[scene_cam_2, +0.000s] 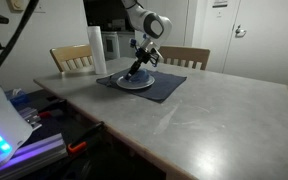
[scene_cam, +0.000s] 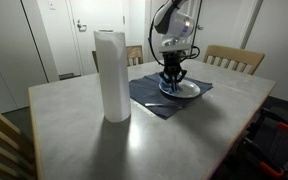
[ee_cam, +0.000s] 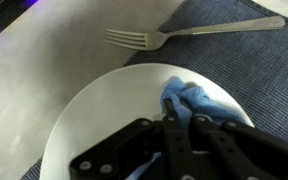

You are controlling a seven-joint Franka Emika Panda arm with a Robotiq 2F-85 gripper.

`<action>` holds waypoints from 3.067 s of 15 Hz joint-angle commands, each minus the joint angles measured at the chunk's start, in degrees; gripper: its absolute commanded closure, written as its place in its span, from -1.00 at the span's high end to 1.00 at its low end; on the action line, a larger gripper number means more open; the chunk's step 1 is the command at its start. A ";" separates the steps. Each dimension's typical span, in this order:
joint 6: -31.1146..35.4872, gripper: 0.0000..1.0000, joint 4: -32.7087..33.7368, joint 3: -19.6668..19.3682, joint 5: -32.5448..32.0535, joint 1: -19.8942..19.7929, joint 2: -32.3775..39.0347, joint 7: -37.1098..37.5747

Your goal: Wipe the white plate with the blue towel

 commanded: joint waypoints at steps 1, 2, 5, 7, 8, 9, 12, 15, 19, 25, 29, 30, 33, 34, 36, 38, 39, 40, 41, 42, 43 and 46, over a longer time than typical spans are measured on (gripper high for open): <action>4.46 -0.95 -0.15 0.86 4.63 -1.32 0.81 -4.31; 5.80 -0.95 -0.35 0.99 5.87 -1.30 0.21 -5.30; 7.72 -0.95 1.60 2.22 8.35 -1.12 0.02 -9.09; 8.85 -0.95 2.45 2.94 8.81 -1.09 0.31 -10.55; 9.09 -0.95 2.73 3.19 8.82 -1.16 0.31 -10.98; 9.16 -0.95 2.94 3.38 8.63 -1.24 0.20 -11.45; 9.71 -0.95 2.73 3.77 8.37 -1.37 -1.64 -13.30; 10.29 -0.95 3.64 4.62 8.45 -1.37 -3.20 -16.10; 9.12 -0.95 6.53 6.85 8.88 -1.39 -3.64 -20.17; 3.62 -0.95 9.10 11.03 9.85 -1.07 0.00 -26.59; 3.50 -0.95 10.23 9.40 4.81 2.10 4.22 -25.05; 3.62 -0.95 10.69 9.08 3.60 2.65 5.34 -24.68; 4.52 -0.95 12.18 8.25 1.02 3.66 7.93 -23.64; 5.15 -0.95 12.73 8.04 0.82 3.76 8.35 -23.15; 5.97 -0.95 13.35 8.02 1.53 3.52 8.05 -22.28; 7.18 -0.95 13.65 7.92 2.11 3.38 7.63 -21.05; 7.89 -0.95 13.82 7.93 2.42 3.26 7.42 -20.48; 8.97 -0.95 13.94 7.90 2.74 3.23 7.27 -19.91; 10.01 -0.95 14.04 8.00 3.02 3.27 7.28 -19.33; 10.45 -0.95 14.43 7.98 2.75 3.47 7.62 -18.73; 10.21 -0.95 14.70 8.03 2.54 3.44 7.83 -18.42; 9.69 -0.28 13.94 8.41 3.74 2.51 7.24 -17.56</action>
